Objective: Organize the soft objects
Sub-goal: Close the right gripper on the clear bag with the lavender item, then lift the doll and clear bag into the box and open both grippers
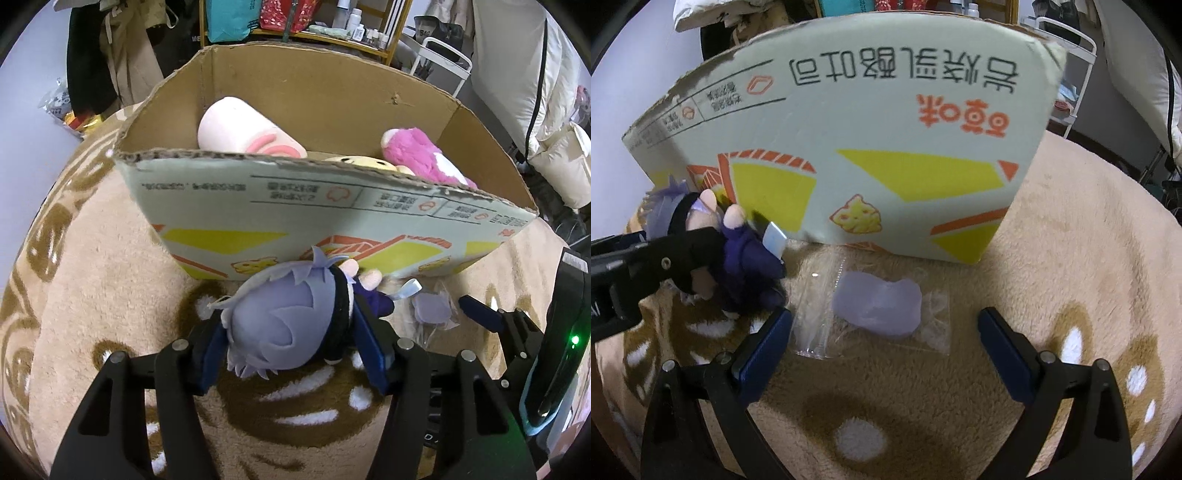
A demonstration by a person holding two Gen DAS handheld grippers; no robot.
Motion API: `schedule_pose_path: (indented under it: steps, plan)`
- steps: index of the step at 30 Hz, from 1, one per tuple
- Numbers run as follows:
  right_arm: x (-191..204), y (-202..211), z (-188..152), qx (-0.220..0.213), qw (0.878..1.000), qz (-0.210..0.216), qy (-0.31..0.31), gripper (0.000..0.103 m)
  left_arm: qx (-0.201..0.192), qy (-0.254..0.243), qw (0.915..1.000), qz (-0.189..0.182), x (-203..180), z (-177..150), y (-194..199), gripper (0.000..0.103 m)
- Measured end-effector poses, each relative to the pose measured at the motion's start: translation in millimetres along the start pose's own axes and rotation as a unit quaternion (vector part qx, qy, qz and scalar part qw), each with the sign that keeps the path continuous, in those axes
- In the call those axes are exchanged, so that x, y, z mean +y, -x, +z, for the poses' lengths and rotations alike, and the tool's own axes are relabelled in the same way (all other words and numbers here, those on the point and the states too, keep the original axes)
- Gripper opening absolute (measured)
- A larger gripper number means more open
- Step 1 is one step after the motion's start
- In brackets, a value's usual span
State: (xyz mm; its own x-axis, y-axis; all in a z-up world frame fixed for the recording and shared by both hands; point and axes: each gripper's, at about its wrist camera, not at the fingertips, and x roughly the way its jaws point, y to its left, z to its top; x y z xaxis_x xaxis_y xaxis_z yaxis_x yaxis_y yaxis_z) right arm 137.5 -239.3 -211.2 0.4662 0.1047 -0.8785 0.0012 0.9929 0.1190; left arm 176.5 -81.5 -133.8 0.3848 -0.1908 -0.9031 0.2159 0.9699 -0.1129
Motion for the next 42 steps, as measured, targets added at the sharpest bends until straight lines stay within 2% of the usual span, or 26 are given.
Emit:
schedule_pose_path:
  steps: [5,12,26,34,42]
  plan:
    - [-1,1,0,0.0,1.0,-0.004,-0.004,0.1,0.001,0.004,1.0,0.0,2,1,0,0.061]
    - [-14,11,9,-0.004,1.0,-0.003,-0.018,0.084,0.004,0.019,0.9998,-0.001,5,-1,-1,0.061]
    - [-29,44,15,-0.022,0.999,0.019,-0.03,0.081,-0.016,0.032,0.9989,0.03,19,-10,16,0.061]
    - [-37,87,5,-0.068,0.997,0.022,-0.025,0.081,-0.041,0.036,0.9971,0.054,23,-15,33,0.061]
    - [-34,121,7,-0.132,0.99,0.04,-0.041,0.08,-0.108,0.014,0.991,0.079,15,-24,71,0.061]
